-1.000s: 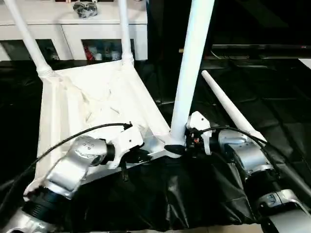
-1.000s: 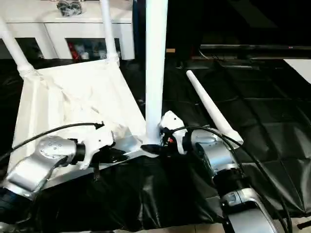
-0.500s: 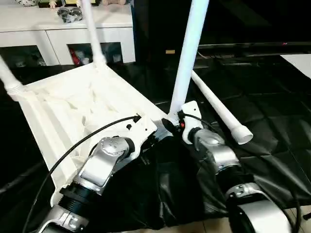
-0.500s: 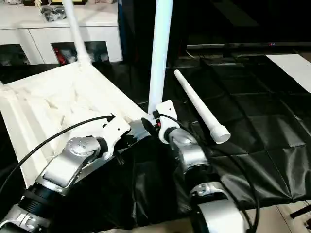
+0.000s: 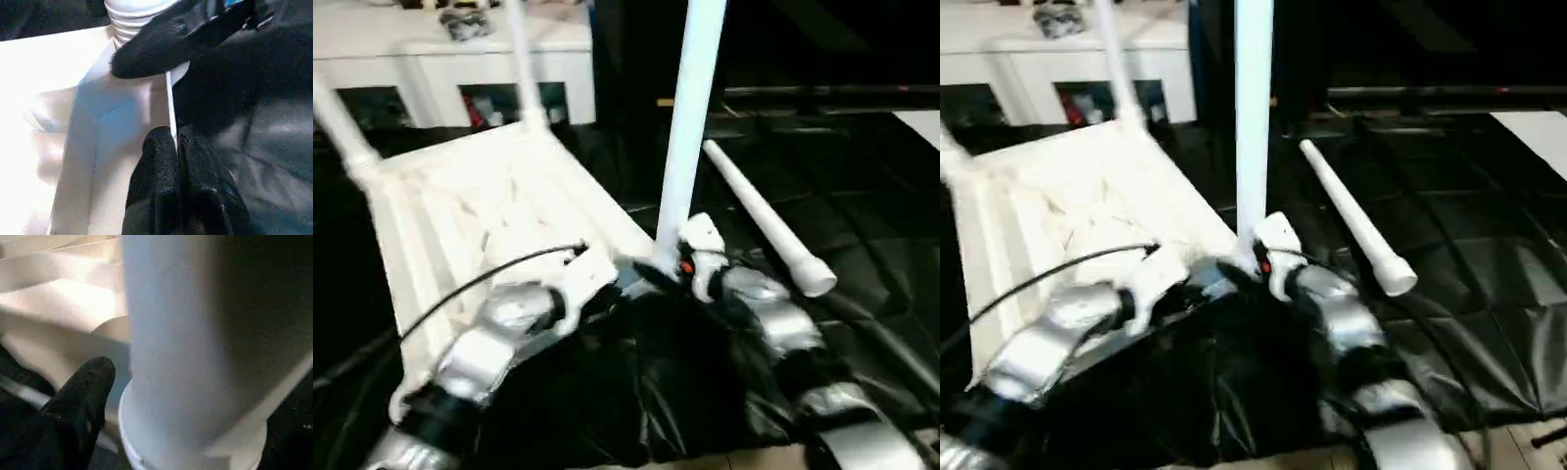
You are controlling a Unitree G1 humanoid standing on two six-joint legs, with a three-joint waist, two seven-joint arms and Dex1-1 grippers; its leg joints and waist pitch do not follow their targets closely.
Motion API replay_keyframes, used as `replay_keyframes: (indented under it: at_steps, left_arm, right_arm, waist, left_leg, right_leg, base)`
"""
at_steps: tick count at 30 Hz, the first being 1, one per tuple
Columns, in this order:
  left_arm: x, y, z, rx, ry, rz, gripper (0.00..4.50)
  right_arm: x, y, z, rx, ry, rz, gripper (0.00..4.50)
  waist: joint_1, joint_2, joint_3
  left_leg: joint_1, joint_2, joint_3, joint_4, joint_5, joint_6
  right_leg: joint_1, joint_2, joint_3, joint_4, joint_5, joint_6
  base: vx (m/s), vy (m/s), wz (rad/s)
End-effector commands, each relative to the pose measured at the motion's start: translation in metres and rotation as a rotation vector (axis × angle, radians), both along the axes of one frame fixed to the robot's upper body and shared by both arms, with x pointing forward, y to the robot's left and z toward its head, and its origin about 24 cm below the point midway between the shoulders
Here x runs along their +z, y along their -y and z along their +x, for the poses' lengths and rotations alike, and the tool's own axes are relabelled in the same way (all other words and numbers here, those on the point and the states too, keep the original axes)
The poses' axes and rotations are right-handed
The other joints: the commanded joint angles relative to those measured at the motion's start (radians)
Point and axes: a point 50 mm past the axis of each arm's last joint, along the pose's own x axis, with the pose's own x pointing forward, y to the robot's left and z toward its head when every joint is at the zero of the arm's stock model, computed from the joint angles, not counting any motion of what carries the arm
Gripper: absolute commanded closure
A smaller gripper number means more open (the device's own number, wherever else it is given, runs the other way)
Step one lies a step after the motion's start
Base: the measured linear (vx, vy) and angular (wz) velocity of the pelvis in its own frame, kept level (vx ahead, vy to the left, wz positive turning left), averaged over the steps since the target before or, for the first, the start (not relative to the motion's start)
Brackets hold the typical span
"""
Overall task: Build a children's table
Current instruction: Rotate leg to tighten
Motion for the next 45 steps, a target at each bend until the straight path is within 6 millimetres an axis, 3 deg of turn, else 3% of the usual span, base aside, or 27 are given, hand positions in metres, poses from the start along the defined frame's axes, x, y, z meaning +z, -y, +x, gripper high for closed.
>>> replay_keyframes:
  at_steps: [1, 7, 11, 18, 26, 27, 29, 30, 32, 35, 38, 41, 42, 45]
  left_arm:
    - [0.015, 0.02, -0.008, -0.152, 0.037, -0.072, 4.5]
    - [0.013, 0.005, -0.018, -0.262, -0.035, -0.053, 4.5]
    - [0.013, -0.001, -0.021, -0.303, -0.065, -0.04, 4.5]
    - [0.011, -0.009, -0.022, -0.323, -0.094, -0.009, 4.5]
    - [0.006, -0.016, -0.016, -0.289, -0.088, -0.008, 4.5]
    - [0.006, -0.016, -0.014, -0.27, -0.077, -0.013, 4.5]
    - [0.006, -0.012, -0.002, -0.149, -0.007, -0.031, 4.5]
    - [0.007, -0.009, 0.002, -0.112, 0.015, -0.037, 4.5]
    - [0.008, -0.001, 0.01, -0.036, 0.034, -0.055, 4.5]
    - [0.011, 0.01, 0.015, 0.025, 0.049, -0.069, 4.5]
    - [0.016, 0.027, 0.019, 0.097, 0.063, -0.097, 4.5]
    - [0.018, 0.036, 0.019, 0.1, 0.07, -0.115, 4.5]
    - [0.019, 0.043, 0.018, 0.081, 0.082, -0.119, 4.5]
    - [0.02, 0.046, 0.016, 0.056, 0.086, -0.122, 4.5]
  right_arm:
    - [0.001, -0.006, -0.006, 0.103, -0.016, -0.008, 0.54]
    - [0.007, 0.01, -0.019, 0.297, -0.064, -0.039, 0.54]
    - [0.008, 0.013, -0.023, 0.34, -0.079, -0.063, 0.93]
    - [0.008, 0.013, -0.028, 0.395, -0.095, -0.084, 1.62]
    - [0.004, 0.004, -0.031, 0.418, -0.108, -0.072, 1.76]
    - [0.003, 0.001, -0.031, 0.404, -0.106, -0.06, 1.77]
    - [-0.003, -0.01, -0.02, 0.216, -0.072, -0.037, 1.77]
    - [-0.005, -0.013, -0.016, 0.153, -0.068, -0.034, 1.78]
    - [-0.009, -0.019, -0.01, 0.042, -0.071, -0.031, 1.78]
    - [-0.012, -0.026, -0.003, -0.097, -0.1, -0.002, 1.78]
    - [-0.015, -0.039, 0.003, -0.271, -0.133, 0.059, 1.78]
    - [-0.013, -0.047, 0.004, -0.29, -0.11, 0.068, 1.78]
    - [-0.011, -0.054, 0.002, -0.246, -0.068, 0.068, 1.22]
    - [-0.009, -0.053, 0.002, -0.209, -0.052, 0.073, 1.02]
  waist:
    - [-0.001, 0.004, -0.074]
    - [0.012, 0.003, -0.073]
    - [0.016, 0.003, -0.071]
    - [0.017, 0.003, -0.074]
    - [0.017, 0.002, -0.073]
    - [0.018, 0.002, -0.071]
    - [0.015, 0.0, -0.069]
    - [0.01, -0.004, -0.065]
    - [0.007, -0.001, -0.064]
    - [-0.006, 0.0, -0.064]
    - [-0.017, 0.0, -0.068]
    - [-0.019, 0.0, -0.071]
    - [-0.019, 0.0, -0.073]
    - [-0.018, 0.0, -0.076]
  left_leg:
    - [0.01, 0.018, 0.001, -0.071, -0.232, 0.045]
    - [0.011, 0.02, 0.002, -0.071, -0.238, 0.049]
    - [0.013, 0.02, 0.0, -0.074, -0.255, 0.034]
    - [0.013, 0.019, 0.0, -0.073, -0.242, 0.029]
    - [0.013, 0.019, 0.001, -0.073, -0.247, 0.027]
    - [0.014, 0.019, 0.001, -0.074, -0.255, 0.024]
    - [0.013, 0.018, 0.001, -0.075, -0.261, 0.018]
    - [0.016, 0.015, -0.001, -0.077, -0.293, -0.004]
    - [0.021, 0.015, -0.005, -0.079, -0.318, -0.018]
    - [0.018, 0.013, -0.008, -0.08, -0.333, -0.027]
    - [0.011, 0.012, -0.009, -0.08, -0.306, -0.018]
    - [0.012, 0.012, -0.006, -0.076, -0.289, -0.007]
    - [0.01, 0.012, -0.005, -0.076, -0.273, -0.002]
    - [0.007, 0.013, -0.001, -0.073, -0.238, 0.016]
  right_leg:
    - [0.053, -0.045, 0.05, -0.075, -0.184, -0.221]
    - [0.051, -0.045, 0.051, -0.078, -0.224, -0.209]
    - [0.049, -0.046, 0.051, -0.081, -0.261, -0.203]
    - [0.05, -0.046, 0.051, -0.078, -0.251, -0.201]
    - [0.049, -0.047, 0.052, -0.079, -0.255, -0.202]
    - [0.048, -0.047, 0.051, -0.082, -0.273, -0.197]
    - [0.046, -0.048, 0.053, -0.084, -0.297, -0.189]
    - [0.046, -0.05, 0.05, -0.094, -0.389, -0.162]
    - [0.041, -0.051, 0.047, -0.1, -0.451, -0.138]
    - [0.043, -0.052, 0.044, -0.103, -0.475, -0.122]
    - [0.046, -0.05, 0.045, -0.099, -0.42, -0.13]
    - [0.044, -0.049, 0.047, -0.096, -0.364, -0.15]
    - [0.046, -0.048, 0.048, -0.092, -0.328, -0.158]
    - [0.05, -0.047, 0.049, -0.085, -0.252, -0.18]
  base:
    - [0.0, 0.0, 0.0]
    - [0.0, 0.0, 0.0]
    - [0.0, 0.0, 0.0]
    - [0.0, 0.0, 0.0]
    - [0.0, 0.0, 0.0]
    - [0.0, 0.0, 0.0]
    - [0.0, 0.0, 0.0]
    - [0.0, 0.0, 0.0]
    - [0.0, 0.0, 0.0]
    - [0.0, 0.0, 0.0]
    - [0.0, 0.0, 0.0]
    - [0.0, 0.0, 0.0]
    - [0.0, 0.0, 0.0]
    - [0.0, 0.0, 0.0]
